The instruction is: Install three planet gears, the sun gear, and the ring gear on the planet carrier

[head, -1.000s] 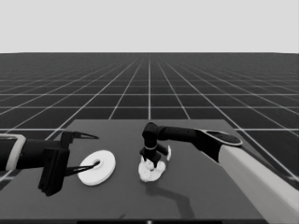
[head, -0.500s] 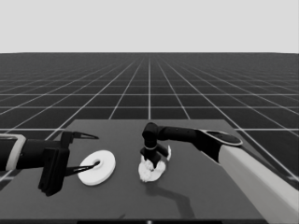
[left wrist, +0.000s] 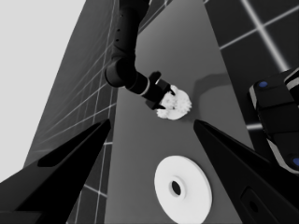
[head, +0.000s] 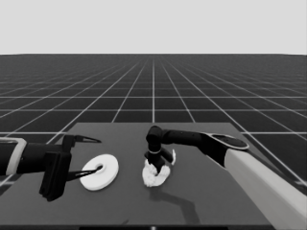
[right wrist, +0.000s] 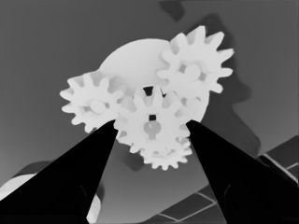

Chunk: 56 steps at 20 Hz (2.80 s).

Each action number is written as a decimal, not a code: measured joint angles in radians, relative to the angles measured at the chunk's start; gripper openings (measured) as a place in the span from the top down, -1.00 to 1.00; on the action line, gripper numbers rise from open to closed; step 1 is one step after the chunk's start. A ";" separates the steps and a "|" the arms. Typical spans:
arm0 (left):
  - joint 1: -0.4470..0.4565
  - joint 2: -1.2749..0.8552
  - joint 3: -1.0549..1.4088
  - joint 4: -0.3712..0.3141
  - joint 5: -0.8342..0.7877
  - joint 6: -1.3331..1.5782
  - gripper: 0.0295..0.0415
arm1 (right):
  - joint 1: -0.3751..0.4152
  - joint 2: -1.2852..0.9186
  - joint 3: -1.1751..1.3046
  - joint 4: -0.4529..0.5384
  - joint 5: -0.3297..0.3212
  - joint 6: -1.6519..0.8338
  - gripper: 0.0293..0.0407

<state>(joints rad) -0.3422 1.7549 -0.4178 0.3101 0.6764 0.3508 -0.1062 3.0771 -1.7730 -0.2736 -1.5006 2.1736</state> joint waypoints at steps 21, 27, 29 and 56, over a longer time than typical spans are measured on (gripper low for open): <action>0.000 0.000 0.000 0.000 0.000 0.000 -0.49 | 0.000 0.000 0.000 0.000 0.000 0.191 -0.59; 0.000 0.000 0.000 0.000 0.000 0.000 -0.49 | 0.000 0.000 0.000 0.000 0.000 0.193 -0.61; 0.000 0.000 0.000 0.000 0.000 0.000 -0.49 | 0.207 -0.032 0.133 0.196 -0.079 -0.400 -0.73; 0.054 0.571 -0.947 -0.387 0.948 -1.287 -0.49 | -0.248 -1.318 1.386 -0.424 0.321 -1.858 -0.61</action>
<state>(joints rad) -0.2880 2.3262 -1.3648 -0.0767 1.6247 -0.9366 -0.3547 1.7593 -0.3868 -0.6976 -1.1801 0.3159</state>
